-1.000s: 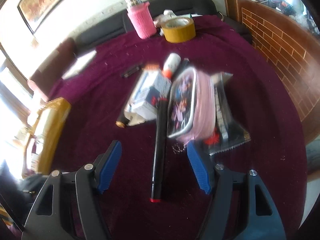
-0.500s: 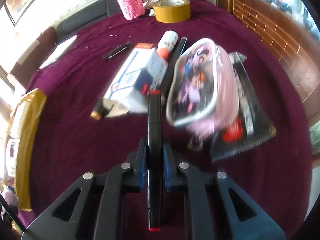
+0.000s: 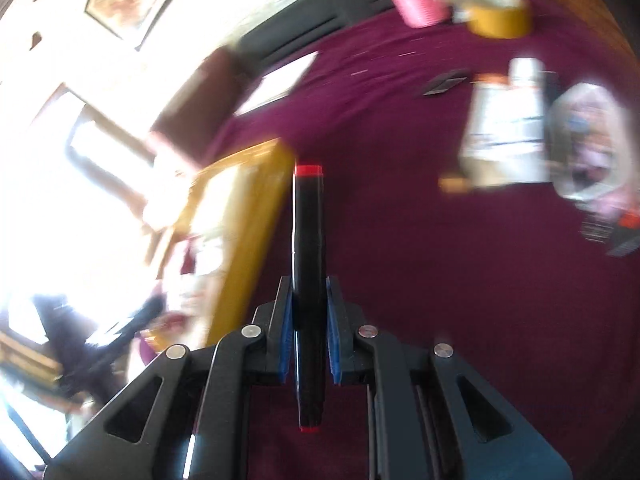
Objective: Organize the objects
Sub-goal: 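Carry the pink toy into the tray with the left gripper while the right grasps a black marker, then release the pink toy with the left gripper while the right drops the marker in the tray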
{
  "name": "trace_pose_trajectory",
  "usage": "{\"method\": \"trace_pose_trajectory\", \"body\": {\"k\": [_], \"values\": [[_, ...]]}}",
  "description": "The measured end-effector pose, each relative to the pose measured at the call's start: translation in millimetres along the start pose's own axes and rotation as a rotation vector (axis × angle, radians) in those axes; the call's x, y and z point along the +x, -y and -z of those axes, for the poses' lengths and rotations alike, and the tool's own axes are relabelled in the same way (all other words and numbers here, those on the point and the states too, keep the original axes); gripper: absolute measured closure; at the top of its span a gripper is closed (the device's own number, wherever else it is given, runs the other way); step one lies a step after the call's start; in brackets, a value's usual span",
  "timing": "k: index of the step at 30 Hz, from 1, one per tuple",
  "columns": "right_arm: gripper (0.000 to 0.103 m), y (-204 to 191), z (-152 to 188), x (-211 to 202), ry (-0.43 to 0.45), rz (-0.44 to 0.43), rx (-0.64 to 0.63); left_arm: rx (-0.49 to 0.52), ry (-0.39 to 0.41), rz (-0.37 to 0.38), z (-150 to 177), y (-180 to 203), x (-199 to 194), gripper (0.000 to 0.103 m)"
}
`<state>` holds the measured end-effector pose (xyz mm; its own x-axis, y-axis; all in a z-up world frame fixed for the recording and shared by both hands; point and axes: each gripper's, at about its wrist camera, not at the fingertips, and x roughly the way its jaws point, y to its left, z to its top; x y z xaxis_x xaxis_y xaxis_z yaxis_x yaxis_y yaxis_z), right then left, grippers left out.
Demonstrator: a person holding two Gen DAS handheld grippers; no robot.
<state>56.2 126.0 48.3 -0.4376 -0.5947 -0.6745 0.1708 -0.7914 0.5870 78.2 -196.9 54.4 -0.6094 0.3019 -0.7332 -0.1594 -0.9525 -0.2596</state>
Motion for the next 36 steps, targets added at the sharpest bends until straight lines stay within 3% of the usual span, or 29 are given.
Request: {"method": "trace_pose_trajectory", "body": {"k": [4,6,11,16,21,26,29,32,34,36], "values": [[0.09,-55.0,-0.3,44.0,-0.081,-0.086,-0.082,-0.027,-0.023,-0.048,7.8,-16.4,8.2,0.067],[0.09,-79.9,0.8,68.5,-0.13,-0.104,-0.122,-0.067,-0.051,-0.033,11.7,-26.5,14.2,0.067],[0.09,-121.5,6.6,119.8,-0.22,-0.086,-0.182,-0.098,-0.032,0.017,16.9,-39.1,11.3,0.067],[0.09,-130.9,6.3,144.3,-0.21,0.026,-0.203,-0.118,-0.019,0.046,16.6,-45.9,17.0,0.067],[0.09,-132.9,3.4,152.5,-0.194,0.083,-0.215,-0.108,0.001,0.075,16.1,-45.4,19.5,0.063],[0.09,-130.3,-5.8,163.9,-0.176,0.199,-0.244,-0.171,0.03,0.111,14.2,-56.4,17.6,0.059],[0.09,-128.8,-8.3,159.2,-0.173,0.165,-0.223,-0.247,0.031,0.176,15.0,-70.0,13.7,0.057],[0.086,-135.9,-8.6,145.2,-0.158,0.134,-0.246,-0.297,0.048,0.229,15.2,-78.0,7.6,0.048],[0.076,-140.0,-6.0,141.9,-0.174,0.123,-0.266,-0.313,0.073,0.226,14.3,-79.7,0.7,0.035],[0.075,-144.9,-1.4,149.3,-0.199,0.111,-0.282,-0.331,0.113,0.221,14.4,-82.2,-9.5,0.034]]}}
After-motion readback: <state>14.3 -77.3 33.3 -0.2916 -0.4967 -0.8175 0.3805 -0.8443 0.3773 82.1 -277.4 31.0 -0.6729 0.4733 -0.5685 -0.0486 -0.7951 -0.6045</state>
